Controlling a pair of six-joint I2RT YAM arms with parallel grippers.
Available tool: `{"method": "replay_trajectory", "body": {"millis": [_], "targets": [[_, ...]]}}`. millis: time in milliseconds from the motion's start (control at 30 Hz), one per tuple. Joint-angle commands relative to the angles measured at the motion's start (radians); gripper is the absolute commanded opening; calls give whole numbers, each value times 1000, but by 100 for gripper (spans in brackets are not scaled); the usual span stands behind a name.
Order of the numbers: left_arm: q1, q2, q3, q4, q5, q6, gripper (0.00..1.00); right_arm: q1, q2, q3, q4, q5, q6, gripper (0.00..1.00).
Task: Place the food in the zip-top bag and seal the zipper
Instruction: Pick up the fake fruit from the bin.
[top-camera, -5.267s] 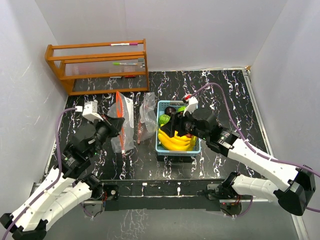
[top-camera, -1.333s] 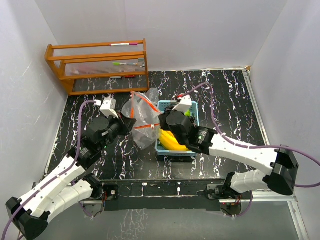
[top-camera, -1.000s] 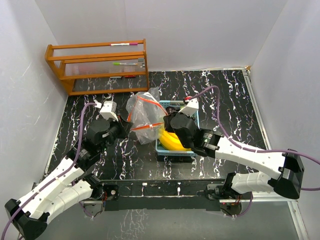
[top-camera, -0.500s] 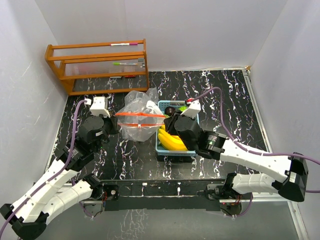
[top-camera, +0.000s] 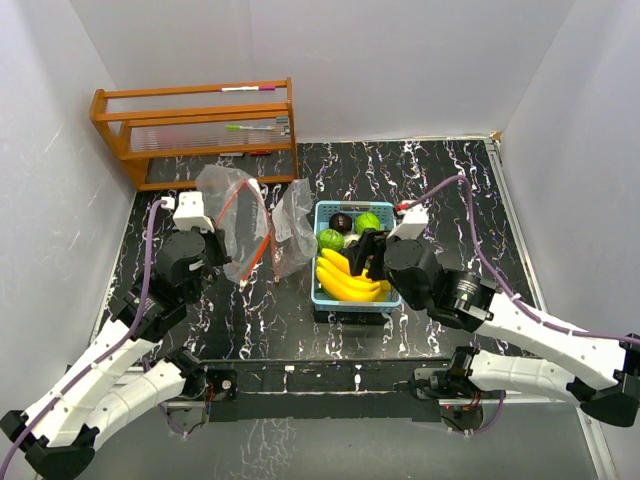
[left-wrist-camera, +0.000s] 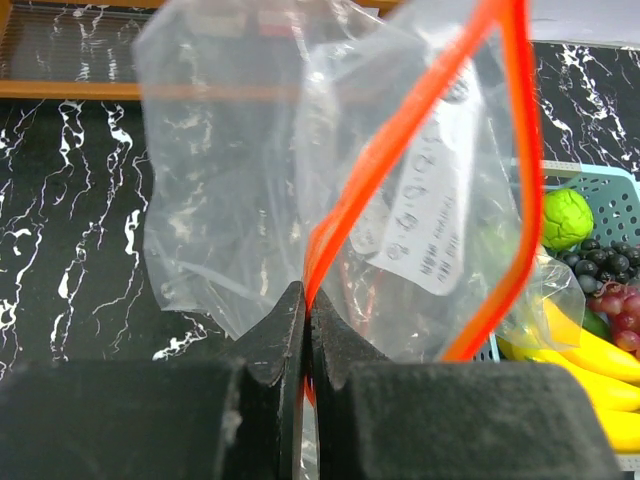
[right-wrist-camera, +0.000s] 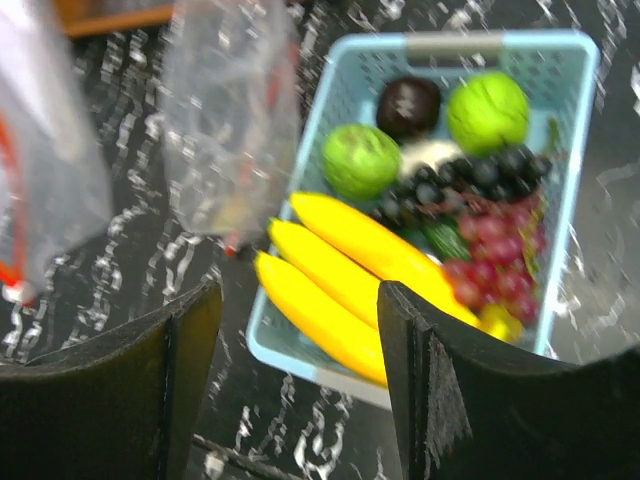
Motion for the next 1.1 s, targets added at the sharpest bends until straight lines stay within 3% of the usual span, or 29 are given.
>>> {"method": "replay_trajectory", "body": {"millis": [0,167,400,733,1067], "targets": [[5,-9,49,17,-20,13,0,-6,-47,-11,-353,65,249,66],[5,12,22,51,-12,2,0,-6,-89,-59,-563,39,441,66],[5,57,-20,77,31,-37,0,-6,-142,-101,-601,54,529,67],[5,58,-26,88,54,-38,0,-5,-17,-186,-393,111,526,66],[5,55,-38,89,71,-46,0,-5,55,-202,-268,198,529,59]]}}
